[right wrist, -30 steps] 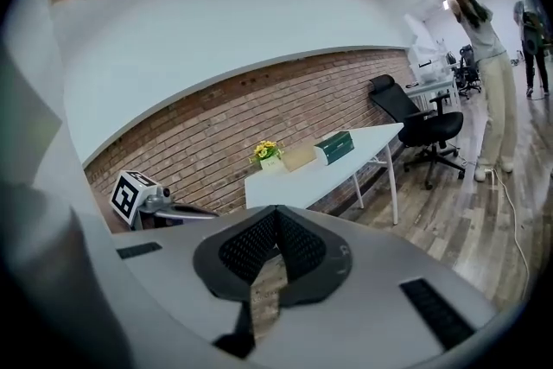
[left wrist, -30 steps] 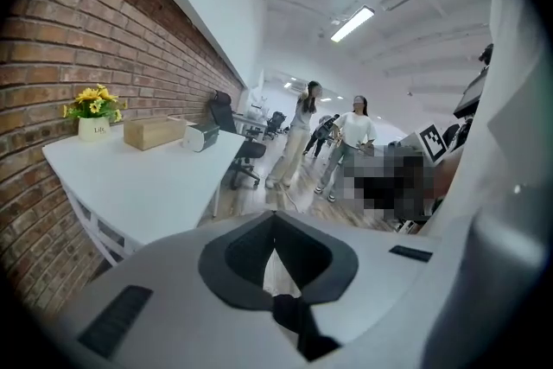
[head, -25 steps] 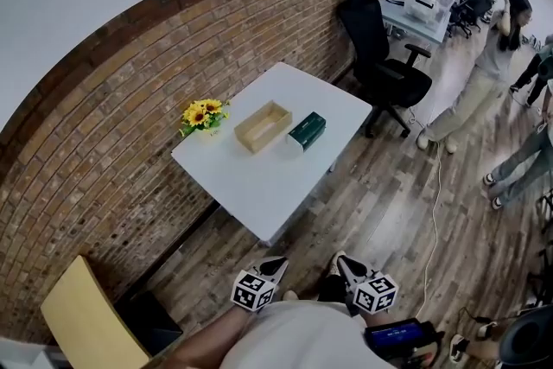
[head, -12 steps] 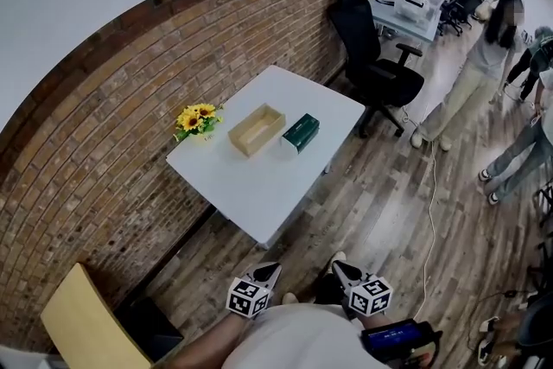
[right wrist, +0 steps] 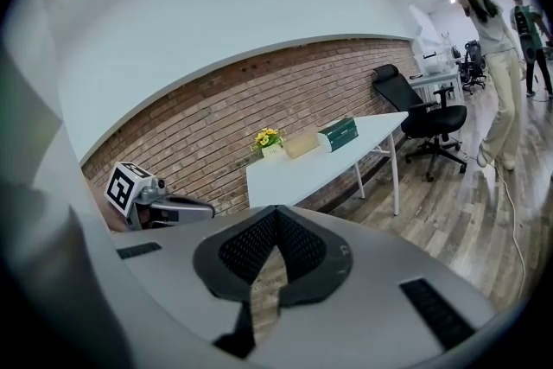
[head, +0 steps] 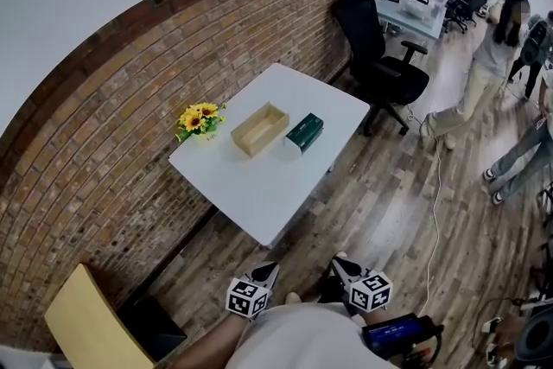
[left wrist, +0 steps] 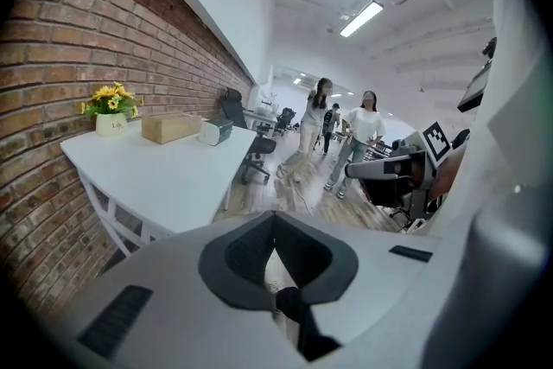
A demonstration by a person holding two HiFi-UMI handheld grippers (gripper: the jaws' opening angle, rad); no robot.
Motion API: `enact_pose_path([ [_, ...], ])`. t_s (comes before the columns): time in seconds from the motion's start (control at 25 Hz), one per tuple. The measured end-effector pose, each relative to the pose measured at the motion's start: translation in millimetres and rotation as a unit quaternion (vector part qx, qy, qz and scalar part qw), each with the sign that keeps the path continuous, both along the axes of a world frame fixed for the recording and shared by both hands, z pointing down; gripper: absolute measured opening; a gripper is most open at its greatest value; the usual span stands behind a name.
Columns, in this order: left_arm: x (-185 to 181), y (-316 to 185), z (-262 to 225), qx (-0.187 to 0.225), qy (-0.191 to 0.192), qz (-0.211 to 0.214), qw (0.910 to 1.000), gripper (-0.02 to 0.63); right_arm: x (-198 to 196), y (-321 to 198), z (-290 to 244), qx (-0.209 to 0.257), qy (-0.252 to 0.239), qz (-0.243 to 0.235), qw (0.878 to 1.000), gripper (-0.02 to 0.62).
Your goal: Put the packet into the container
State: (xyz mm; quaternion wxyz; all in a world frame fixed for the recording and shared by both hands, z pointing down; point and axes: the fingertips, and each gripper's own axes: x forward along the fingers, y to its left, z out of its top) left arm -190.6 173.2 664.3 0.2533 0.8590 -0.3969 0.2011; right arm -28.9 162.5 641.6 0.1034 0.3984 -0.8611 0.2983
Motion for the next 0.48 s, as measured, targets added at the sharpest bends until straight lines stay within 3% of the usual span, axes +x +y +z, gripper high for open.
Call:
enact_pose_path([
  [0.48,32.7,-55.8,-7.8,0.002,-0.006,0.02,0.9998,0.008,19.0,-50.6,1.2,-0.006,0.007,-0.003,1.0,0.006],
])
